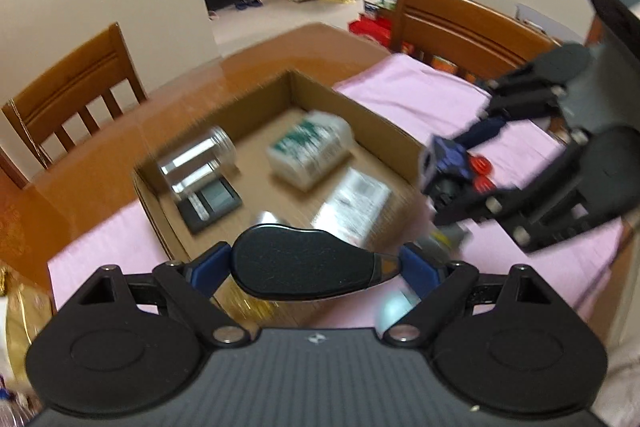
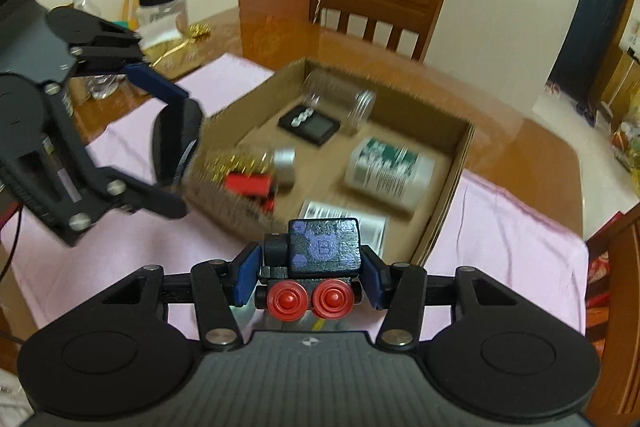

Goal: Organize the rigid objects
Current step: 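Carry the paddle into the box and open the left gripper while the right gripper releases the train inside, then move the left tool to the light blue oval case while the right tool approaches the grey toy dog, then close the left gripper on the blue case while the right gripper grasps the grey toy dog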

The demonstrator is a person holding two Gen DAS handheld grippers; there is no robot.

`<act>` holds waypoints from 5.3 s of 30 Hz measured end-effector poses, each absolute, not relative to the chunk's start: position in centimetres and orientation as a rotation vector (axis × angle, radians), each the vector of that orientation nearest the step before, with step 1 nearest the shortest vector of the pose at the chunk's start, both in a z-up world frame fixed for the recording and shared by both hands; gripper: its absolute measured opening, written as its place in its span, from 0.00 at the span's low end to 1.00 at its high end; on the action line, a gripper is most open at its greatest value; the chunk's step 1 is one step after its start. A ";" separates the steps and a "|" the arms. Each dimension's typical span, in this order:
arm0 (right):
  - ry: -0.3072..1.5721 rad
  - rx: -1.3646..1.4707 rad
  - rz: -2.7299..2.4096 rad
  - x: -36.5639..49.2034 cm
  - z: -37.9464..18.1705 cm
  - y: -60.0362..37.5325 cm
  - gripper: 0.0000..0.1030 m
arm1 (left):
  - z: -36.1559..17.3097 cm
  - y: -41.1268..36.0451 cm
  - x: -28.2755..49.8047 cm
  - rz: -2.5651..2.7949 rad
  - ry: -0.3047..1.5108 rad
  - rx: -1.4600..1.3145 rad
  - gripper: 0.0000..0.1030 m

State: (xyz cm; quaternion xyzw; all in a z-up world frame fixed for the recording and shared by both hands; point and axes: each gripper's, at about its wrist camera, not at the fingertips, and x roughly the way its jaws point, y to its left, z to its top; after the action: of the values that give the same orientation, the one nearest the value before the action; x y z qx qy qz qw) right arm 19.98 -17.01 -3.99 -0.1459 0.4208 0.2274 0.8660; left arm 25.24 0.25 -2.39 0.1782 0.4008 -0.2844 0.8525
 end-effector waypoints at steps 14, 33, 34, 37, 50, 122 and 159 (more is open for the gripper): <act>0.870 -0.284 0.447 23.3 -4.2 -17.4 0.55 | -6.1 -1.1 35.7 -0.484 0.880 0.279 0.87; 0.922 -0.251 0.408 28.1 -6.2 -17.6 0.55 | -2.7 3.2 30.2 -0.311 0.771 0.186 0.98; 0.923 -0.247 0.408 28.3 -6.3 -17.6 0.55 | -2.6 3.5 29.8 -0.302 0.769 0.180 0.98; 0.917 -0.244 0.397 29.0 -6.3 -17.3 0.55 | -2.3 4.3 28.4 -0.277 0.770 0.164 0.98; 0.851 -0.238 0.301 27.8 -4.4 -17.5 1.00 | -4.0 5.1 24.7 -0.205 0.822 0.114 0.99; 1.005 -0.187 0.221 19.5 -16.9 -21.1 1.00 | -15.4 -3.0 19.6 -0.353 0.962 0.181 0.77; 0.988 -0.259 0.165 19.4 -15.8 -17.4 0.78 | -14.6 1.4 19.6 -0.225 0.977 0.118 0.58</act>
State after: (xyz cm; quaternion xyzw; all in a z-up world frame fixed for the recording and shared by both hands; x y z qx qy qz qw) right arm 19.37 -17.43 -15.76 -0.1239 0.4725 0.0790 0.8690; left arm 19.64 1.44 -14.64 0.0564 0.4681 -0.1078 0.8752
